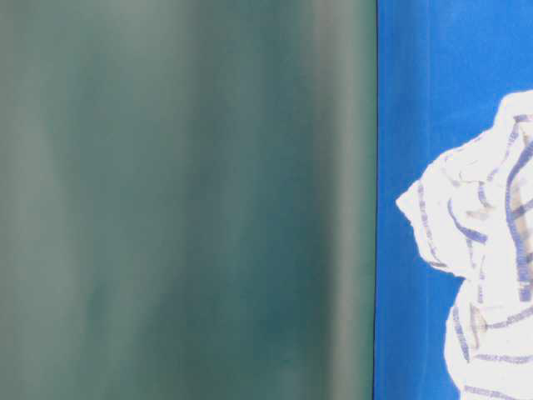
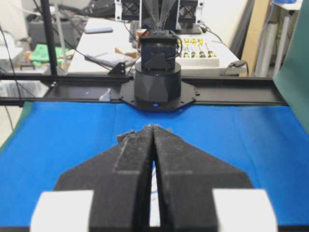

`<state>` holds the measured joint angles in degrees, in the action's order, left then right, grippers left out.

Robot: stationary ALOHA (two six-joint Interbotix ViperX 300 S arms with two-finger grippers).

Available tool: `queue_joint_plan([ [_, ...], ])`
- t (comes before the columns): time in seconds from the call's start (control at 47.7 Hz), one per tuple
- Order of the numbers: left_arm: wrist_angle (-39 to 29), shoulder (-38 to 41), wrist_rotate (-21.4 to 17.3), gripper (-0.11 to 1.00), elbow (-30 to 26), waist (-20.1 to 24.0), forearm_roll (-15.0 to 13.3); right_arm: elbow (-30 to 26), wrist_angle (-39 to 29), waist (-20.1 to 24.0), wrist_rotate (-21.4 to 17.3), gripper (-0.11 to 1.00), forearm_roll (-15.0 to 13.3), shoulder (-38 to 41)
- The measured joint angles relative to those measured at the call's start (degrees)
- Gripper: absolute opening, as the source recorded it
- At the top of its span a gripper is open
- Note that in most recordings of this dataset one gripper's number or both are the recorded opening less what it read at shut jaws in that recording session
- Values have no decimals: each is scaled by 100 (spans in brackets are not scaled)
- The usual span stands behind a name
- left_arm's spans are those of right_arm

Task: Lift the towel with both arms.
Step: 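Move both grippers inward toward opposite sides of the striped towel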

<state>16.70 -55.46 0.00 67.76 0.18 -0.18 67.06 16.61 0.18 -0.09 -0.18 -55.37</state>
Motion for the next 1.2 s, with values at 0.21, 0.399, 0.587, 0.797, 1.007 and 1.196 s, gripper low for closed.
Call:
queue_joint_plan([
  [0.21,26,18,44,0,-18,-35,-97,-237,-448,-18,0,0,0,88],
  [0.399,193,264,53,0,-9,-44,-105,-562,-923,-18,-9,0,0,501],
  [0.587,290,773,44,0,-18,-35,-105,-782,-993,-26,-35,0,9,1187],
  [0.797,404,1521,53,23,-79,-44,-132,-976,-1002,-26,-167,10,88,2215],
  [1.007,527,2610,70,83,-255,-44,-141,-1354,-1239,-26,-272,66,97,3270],
  [1.196,571,3612,79,87,-457,-44,-141,-1679,-1345,-26,-308,63,97,4148],
])
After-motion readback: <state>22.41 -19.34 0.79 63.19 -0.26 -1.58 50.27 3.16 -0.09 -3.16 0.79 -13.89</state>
